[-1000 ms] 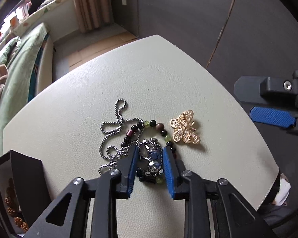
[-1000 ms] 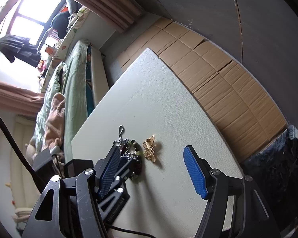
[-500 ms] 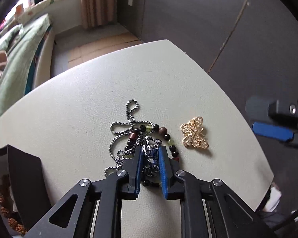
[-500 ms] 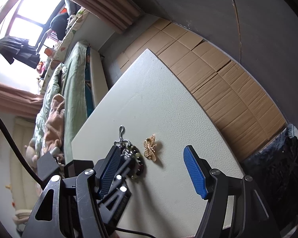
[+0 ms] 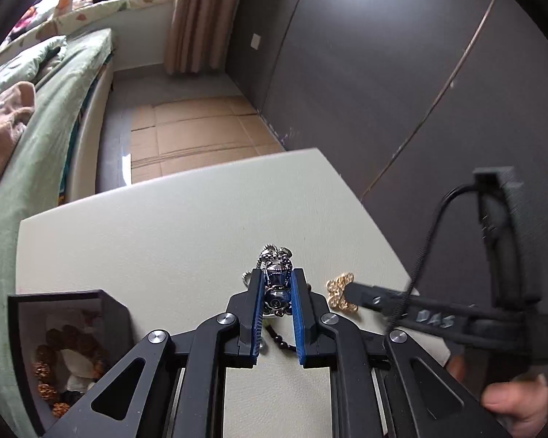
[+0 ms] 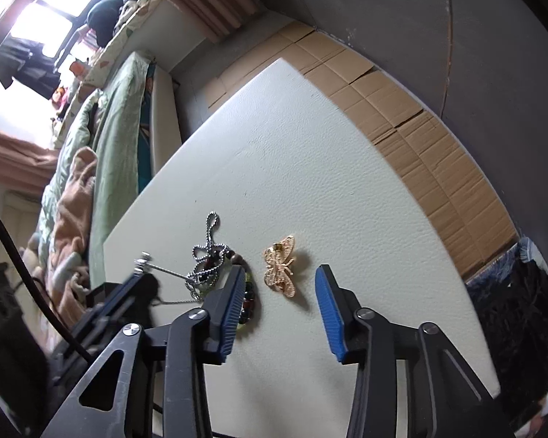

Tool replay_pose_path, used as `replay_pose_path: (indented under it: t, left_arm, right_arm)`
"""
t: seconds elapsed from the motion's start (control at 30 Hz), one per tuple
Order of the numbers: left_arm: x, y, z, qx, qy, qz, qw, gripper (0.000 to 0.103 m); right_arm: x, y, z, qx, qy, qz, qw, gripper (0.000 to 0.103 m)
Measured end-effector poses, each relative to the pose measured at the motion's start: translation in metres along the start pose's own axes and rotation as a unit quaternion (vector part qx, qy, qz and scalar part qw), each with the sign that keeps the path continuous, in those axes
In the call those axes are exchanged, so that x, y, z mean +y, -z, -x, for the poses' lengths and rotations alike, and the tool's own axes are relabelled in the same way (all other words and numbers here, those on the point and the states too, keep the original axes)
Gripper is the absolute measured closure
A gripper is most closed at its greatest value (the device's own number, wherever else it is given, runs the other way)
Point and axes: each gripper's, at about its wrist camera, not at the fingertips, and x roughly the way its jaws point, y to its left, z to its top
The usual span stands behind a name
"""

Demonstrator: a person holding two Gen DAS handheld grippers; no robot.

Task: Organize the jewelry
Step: 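Close the left gripper on the silver chain with beaded bracelet, then grasp the gold butterfly charm with the right gripper while the left lifts the chain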

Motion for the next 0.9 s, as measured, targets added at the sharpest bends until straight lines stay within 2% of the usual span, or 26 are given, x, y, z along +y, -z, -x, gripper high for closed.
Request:
replay_pose_path:
  t: [0.27, 0.33, 0.43, 0.57, 0.73, 0.9]
  left_arm:
    - [0.019, -0.012, 0.042, -0.044, 0.024, 0.031, 0.9983, 0.088]
    - [0.023, -0.016, 0.054, -0.053, 0.032, 0.043, 0.9971, 0.088]
    - [0.029, -0.021, 0.076, -0.073, 0.043, 0.056, 0.9948, 0.088]
    - [0.037, -0.032, 0.106, -0.104, 0.055, 0.076, 0.9901, 0.088]
    - [0.043, -0.042, 0.139, -0.139, 0.066, 0.096, 0.9834, 0.088]
    - [0.034, -0.055, 0.18, -0.186, 0.056, 0.08, 0.9777, 0.088]
  right_arm:
    - [0.023, 0.004, -0.022, 0.008, 0.07, 0.05, 0.996, 0.065]
    - [0.03, 0.005, -0.023, -0.001, 0.095, 0.069, 0.993, 0.071]
    - [0.035, 0.008, -0.023, -0.01, 0.118, 0.08, 0.99, 0.087]
    - [0.036, 0.011, -0.017, -0.019, 0.097, 0.081, 0.992, 0.089]
    - [0.042, 0.011, 0.001, -0.056, 0.051, 0.073, 0.994, 0.089]
    - [0.055, 0.012, 0.013, -0.081, 0.015, 0.086, 0.993, 0.089]
